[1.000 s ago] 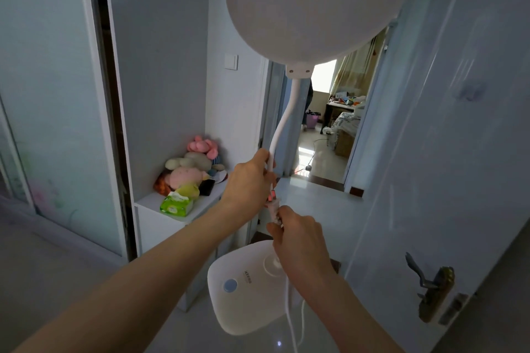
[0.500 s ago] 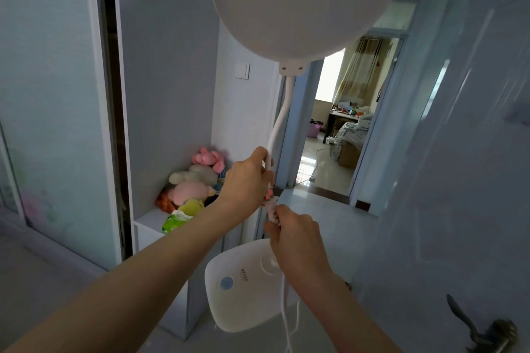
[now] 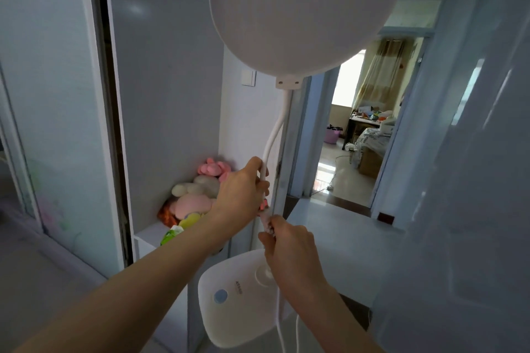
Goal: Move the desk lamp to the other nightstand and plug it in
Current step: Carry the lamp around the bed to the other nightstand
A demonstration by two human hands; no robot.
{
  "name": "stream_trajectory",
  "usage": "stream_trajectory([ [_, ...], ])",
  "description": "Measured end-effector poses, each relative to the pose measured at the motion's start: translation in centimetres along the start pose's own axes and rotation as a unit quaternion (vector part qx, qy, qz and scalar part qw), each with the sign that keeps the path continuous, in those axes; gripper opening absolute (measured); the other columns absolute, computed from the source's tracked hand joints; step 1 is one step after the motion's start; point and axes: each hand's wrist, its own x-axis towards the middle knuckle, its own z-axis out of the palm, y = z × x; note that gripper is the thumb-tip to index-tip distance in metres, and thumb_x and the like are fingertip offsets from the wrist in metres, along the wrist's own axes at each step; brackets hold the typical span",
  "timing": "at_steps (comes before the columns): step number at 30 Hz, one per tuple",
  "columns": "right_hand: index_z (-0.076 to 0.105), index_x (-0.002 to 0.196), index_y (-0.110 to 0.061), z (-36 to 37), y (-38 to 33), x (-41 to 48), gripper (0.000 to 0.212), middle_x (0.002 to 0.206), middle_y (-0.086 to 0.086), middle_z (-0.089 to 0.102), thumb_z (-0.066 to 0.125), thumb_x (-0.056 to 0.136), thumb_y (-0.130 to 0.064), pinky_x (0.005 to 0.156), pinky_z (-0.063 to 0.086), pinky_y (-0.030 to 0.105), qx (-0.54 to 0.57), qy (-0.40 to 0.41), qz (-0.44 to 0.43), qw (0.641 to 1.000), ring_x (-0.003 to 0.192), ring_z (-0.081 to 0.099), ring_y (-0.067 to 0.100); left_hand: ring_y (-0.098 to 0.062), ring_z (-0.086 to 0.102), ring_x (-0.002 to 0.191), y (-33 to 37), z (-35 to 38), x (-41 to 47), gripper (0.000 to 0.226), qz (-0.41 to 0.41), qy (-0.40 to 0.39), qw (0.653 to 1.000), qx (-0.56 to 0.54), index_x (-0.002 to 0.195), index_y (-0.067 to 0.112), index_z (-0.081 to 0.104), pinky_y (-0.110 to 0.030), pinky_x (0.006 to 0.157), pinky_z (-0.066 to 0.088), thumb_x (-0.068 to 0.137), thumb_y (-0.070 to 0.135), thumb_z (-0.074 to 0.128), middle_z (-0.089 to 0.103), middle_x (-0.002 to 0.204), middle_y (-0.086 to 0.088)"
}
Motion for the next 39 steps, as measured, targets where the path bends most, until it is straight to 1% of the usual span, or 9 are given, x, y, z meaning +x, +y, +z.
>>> stream_trajectory([
  [3,0.058,0.108,-0.018,0.4,3.5,1.9,0.019,0.091,0.004,0.069,0.052,0.094,-0.029,0.070,0.049,0.026,0.028,0.002,-0.029,0.999,0.081,0.063,0.017,-0.001,0.046,0.056,0.7,2.9,1.6,0.007,-0.028,0.030,0.999,0.034,0.099,0.017,0.049,-0.016,0.050,0.038,0.095,0.011,0.051,0.049,0.066,0.015],
  [7,0.058,0.108,-0.018,0.9,6.8,4.4,0.020,0.091,0.005,0.070,0.053,0.094,-0.030,0.064,0.044,0.026,0.044,-0.008,-0.077,0.996,0.083,0.064,0.020,-0.030,0.061,0.087,1.3,5.0,3.2,0.017,-0.080,0.039,0.995,0.044,0.112,0.011,0.052,-0.041,0.077,0.053,0.095,0.015,0.051,0.067,0.098,-0.010],
  [9,0.058,0.106,-0.017,0.9,8.5,6.0,0.018,0.091,0.006,0.070,0.052,0.094,-0.030,0.063,0.037,0.026,0.054,-0.011,-0.101,0.993,0.085,0.063,0.023,-0.036,0.061,0.088,1.8,5.9,4.1,0.018,-0.103,0.053,0.991,0.063,0.112,0.010,0.051,-0.048,0.079,0.053,0.095,0.017,0.050,0.066,0.101,-0.015],
  [14,0.057,0.107,-0.016,1.5,10.3,9.2,0.019,0.096,0.009,0.070,0.050,0.094,-0.028,0.076,0.045,0.035,0.079,-0.050,-0.156,0.983,0.093,0.062,0.030,-0.034,0.063,0.076,1.8,6.8,5.6,0.016,-0.161,0.100,0.977,0.099,0.109,0.015,0.050,-0.041,0.068,0.053,0.093,0.016,0.050,0.071,0.092,-0.012],
  [17,0.057,0.106,-0.016,2.4,10.3,9.8,0.018,0.097,0.011,0.069,0.051,0.093,-0.027,0.074,0.044,0.037,0.099,-0.079,-0.182,0.975,0.093,0.060,0.032,-0.028,0.064,0.067,1.3,6.6,5.3,0.012,-0.188,0.128,0.969,0.094,0.103,0.016,0.051,-0.033,0.058,0.049,0.092,0.012,0.051,0.072,0.087,-0.009],
  [22,0.058,0.108,-0.016,3.7,8.7,10.7,0.020,0.101,0.011,0.068,0.049,0.094,-0.026,0.074,0.043,0.037,0.122,-0.093,-0.225,0.962,0.096,0.060,0.033,-0.031,0.066,0.071,0.5,5.0,4.7,0.012,-0.217,0.168,0.956,0.102,0.100,0.018,0.053,-0.037,0.069,0.056,0.090,0.010,0.052,0.072,0.084,-0.004],
  [26,0.058,0.105,-0.013,4.7,6.9,11.0,0.017,0.097,0.012,0.069,0.052,0.092,-0.024,0.070,0.041,0.035,0.142,-0.088,-0.254,0.953,0.092,0.060,0.032,-0.026,0.068,0.069,-0.3,3.3,3.9,0.009,-0.236,0.181,0.949,0.104,0.098,0.020,0.051,-0.038,0.066,0.059,0.094,0.012,0.049,0.072,0.086,-0.005],
  [34,0.058,0.098,-0.013,7.1,2.4,11.3,0.016,0.091,0.012,0.070,0.053,0.091,-0.026,0.069,0.045,0.037,0.182,-0.089,-0.294,0.934,0.088,0.062,0.032,-0.011,0.057,0.054,-2.8,-0.6,2.7,0.016,-0.267,0.217,0.933,0.106,0.091,0.022,0.046,-0.007,0.037,0.043,0.095,0.007,0.047,0.064,0.080,-0.001],
  [39,0.059,0.098,-0.014,8.6,-1.3,11.7,0.016,0.088,0.012,0.071,0.055,0.091,-0.028,0.063,0.042,0.034,0.184,-0.078,-0.314,0.928,0.084,0.064,0.032,-0.026,0.069,0.072,-4.8,-3.9,2.0,0.013,-0.274,0.225,0.927,0.118,0.101,0.019,0.052,-0.037,0.063,0.062,0.095,0.008,0.047,0.070,0.085,-0.005],
])
